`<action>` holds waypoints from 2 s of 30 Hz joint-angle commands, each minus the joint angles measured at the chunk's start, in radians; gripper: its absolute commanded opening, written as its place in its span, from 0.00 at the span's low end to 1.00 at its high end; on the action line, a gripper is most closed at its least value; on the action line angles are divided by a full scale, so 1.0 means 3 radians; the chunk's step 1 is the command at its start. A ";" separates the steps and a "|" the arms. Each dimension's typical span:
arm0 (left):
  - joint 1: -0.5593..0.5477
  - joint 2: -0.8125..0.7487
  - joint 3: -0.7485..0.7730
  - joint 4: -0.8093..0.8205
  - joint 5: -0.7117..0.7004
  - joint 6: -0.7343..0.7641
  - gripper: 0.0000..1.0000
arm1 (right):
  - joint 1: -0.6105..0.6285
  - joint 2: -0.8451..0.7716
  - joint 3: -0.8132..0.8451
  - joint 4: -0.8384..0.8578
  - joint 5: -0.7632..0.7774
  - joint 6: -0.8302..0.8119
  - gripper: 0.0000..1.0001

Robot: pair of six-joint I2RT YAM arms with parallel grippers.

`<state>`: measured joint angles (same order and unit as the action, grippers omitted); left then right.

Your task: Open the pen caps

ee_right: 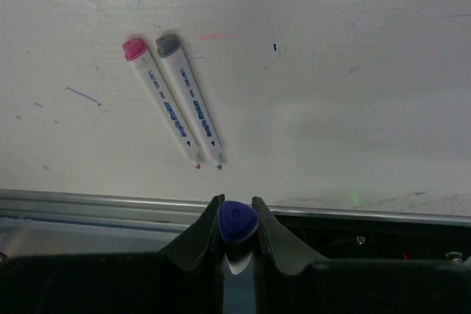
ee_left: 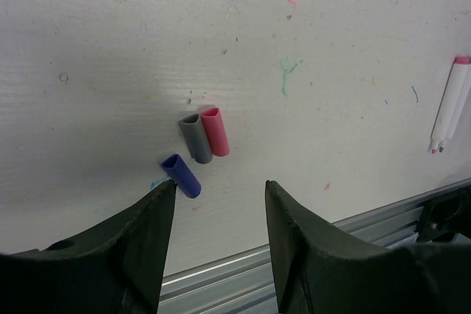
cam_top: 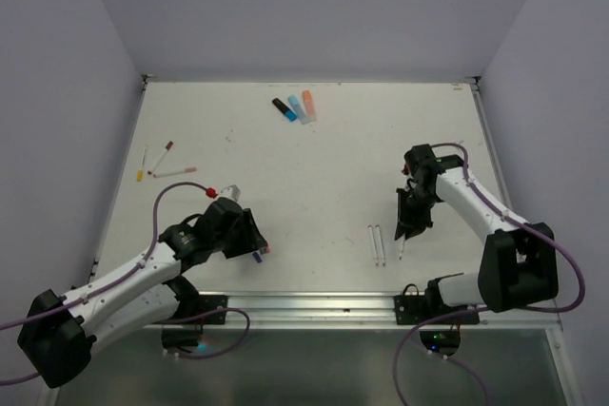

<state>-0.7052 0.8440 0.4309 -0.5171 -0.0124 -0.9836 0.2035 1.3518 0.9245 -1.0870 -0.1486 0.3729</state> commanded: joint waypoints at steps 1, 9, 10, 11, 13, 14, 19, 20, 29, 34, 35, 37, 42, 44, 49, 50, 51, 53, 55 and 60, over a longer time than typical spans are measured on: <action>0.0009 -0.0052 0.0205 -0.0071 -0.0107 0.0027 0.55 | 0.0099 0.0131 -0.0090 0.0192 0.0086 0.0066 0.00; 0.0014 -0.0221 0.0272 -0.0260 -0.0143 0.0052 0.56 | 0.0170 0.0479 -0.0111 0.0427 0.0107 0.0035 0.00; 0.0014 -0.0256 0.0267 -0.0275 -0.0143 0.0052 0.56 | 0.0181 0.0520 -0.0106 0.0438 0.0091 0.0025 0.00; 0.0014 -0.0282 0.0266 -0.0301 -0.0148 0.0047 0.56 | 0.0216 0.0601 -0.0091 0.0458 0.0091 0.0025 0.00; 0.0014 -0.0358 0.0256 -0.0311 -0.0158 0.0027 0.56 | 0.0257 0.0679 -0.0085 0.0474 0.0122 0.0025 0.02; 0.0014 -0.0374 0.0256 -0.0332 -0.0178 0.0006 0.56 | 0.0288 0.0709 -0.0080 0.0479 0.0132 0.0025 0.03; 0.0014 -0.0466 0.0190 -0.0332 -0.0163 -0.0034 0.56 | 0.0334 0.0863 -0.0070 0.0515 0.0173 0.0025 0.15; 0.0014 -0.0487 0.0159 -0.0337 -0.0158 -0.0050 0.56 | 0.0339 0.0878 -0.0070 0.0515 0.0168 0.0025 0.18; 0.0014 -0.0589 0.0113 -0.0352 -0.0163 -0.0076 0.56 | 0.0385 0.0863 -0.0065 0.0530 0.0173 0.0030 0.29; 0.0014 -0.0564 0.0144 -0.0347 -0.0163 -0.0055 0.57 | 0.0385 0.0685 -0.0009 0.0474 0.0285 0.0061 0.33; 0.0014 -0.0564 0.0149 -0.0337 -0.0158 -0.0050 0.57 | 0.0385 0.0588 0.0072 0.0413 0.0316 0.0076 0.35; 0.0014 -0.0558 0.0174 -0.0317 -0.0153 -0.0045 0.57 | 0.0385 0.0490 0.0332 0.0316 0.0367 0.0091 0.37; 0.0014 -0.0462 0.0292 -0.0240 -0.0153 0.0006 0.58 | 0.0502 0.0586 0.1181 0.0243 0.0362 0.0005 0.39; 0.0014 -0.0395 0.0369 -0.0189 -0.0148 0.0042 0.58 | 0.0589 0.0740 0.1570 0.0391 0.0383 -0.0066 0.39; 0.0014 -0.0119 0.0578 -0.0071 -0.0178 0.0246 0.58 | 0.0758 0.1535 0.2565 0.0642 0.0485 -0.0240 0.39; 0.0014 -0.0033 0.0680 -0.0076 -0.0199 0.0277 0.58 | 0.0784 0.1700 0.2735 0.0658 0.0601 -0.0256 0.40; 0.0014 0.0014 0.0726 -0.0071 -0.0224 0.0338 0.59 | 0.0809 0.1838 0.2909 0.0678 0.0633 -0.0271 0.40; 0.0014 0.0141 0.0864 -0.0112 -0.0337 0.0379 0.59 | 0.0876 0.2288 0.3472 0.0704 0.0628 -0.0343 0.40; 0.0014 0.0223 0.0956 -0.0229 -0.0540 0.0369 0.60 | 0.0947 0.2691 0.3997 0.0749 0.0715 -0.0404 0.40; 0.0212 0.0535 0.1192 -0.0357 -0.0803 0.0563 0.69 | 0.0994 0.3337 0.4950 0.0638 0.0572 -0.0359 0.40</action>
<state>-0.6918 0.9623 0.7273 -0.6033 -0.1566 -0.8864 0.4915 2.3165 2.2669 -0.8845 0.0166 0.2829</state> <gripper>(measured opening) 0.683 0.393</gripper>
